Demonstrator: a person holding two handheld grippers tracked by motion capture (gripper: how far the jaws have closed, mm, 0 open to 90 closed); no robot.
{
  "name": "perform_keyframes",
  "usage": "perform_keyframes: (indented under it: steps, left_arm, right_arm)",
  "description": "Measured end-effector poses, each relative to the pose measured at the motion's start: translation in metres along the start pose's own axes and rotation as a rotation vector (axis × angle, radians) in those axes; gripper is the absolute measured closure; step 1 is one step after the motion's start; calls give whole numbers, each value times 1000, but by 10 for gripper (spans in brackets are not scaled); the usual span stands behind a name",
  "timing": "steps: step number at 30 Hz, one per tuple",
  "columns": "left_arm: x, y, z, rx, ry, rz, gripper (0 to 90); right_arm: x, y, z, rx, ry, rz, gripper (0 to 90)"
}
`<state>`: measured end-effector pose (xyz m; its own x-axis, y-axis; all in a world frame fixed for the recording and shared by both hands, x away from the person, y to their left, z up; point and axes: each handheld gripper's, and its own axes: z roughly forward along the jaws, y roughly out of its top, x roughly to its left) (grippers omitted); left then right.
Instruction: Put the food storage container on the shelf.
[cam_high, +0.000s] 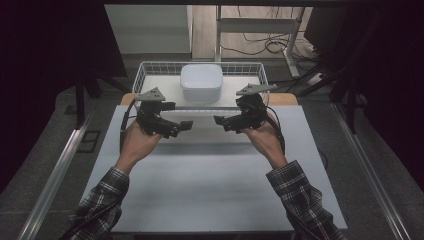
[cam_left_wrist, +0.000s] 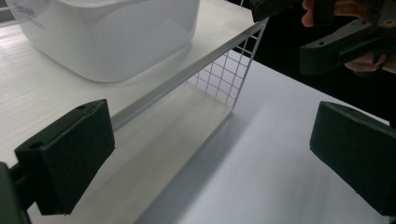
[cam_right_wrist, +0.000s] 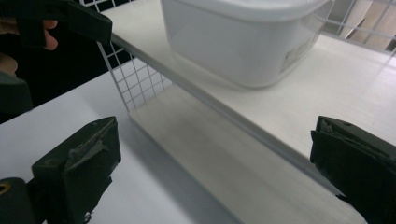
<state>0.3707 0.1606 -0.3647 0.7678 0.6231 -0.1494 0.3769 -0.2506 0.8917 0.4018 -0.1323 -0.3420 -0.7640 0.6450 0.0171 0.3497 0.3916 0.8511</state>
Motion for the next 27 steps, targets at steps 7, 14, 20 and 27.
perform_keyframes:
  steps: [7, 14, 20, 27]
  left_arm:
    - [-4, -7, -2, 2, -16, -9, 0]
    - [-6, -14, -4, -1, -22, -12, 0]
    - [-17, -25, -2, 18, 11, 65, 7]
    - [-25, -39, -1, 8, -17, 51, 6]
  right_arm:
    - [-4, -11, -5, 23, -5, 11, 10]
    - [-2, -19, -13, 21, -9, 10, 16]
    - [5, -29, -18, 11, -4, -5, 17]
    - [16, -41, -20, 9, 11, -29, 22]
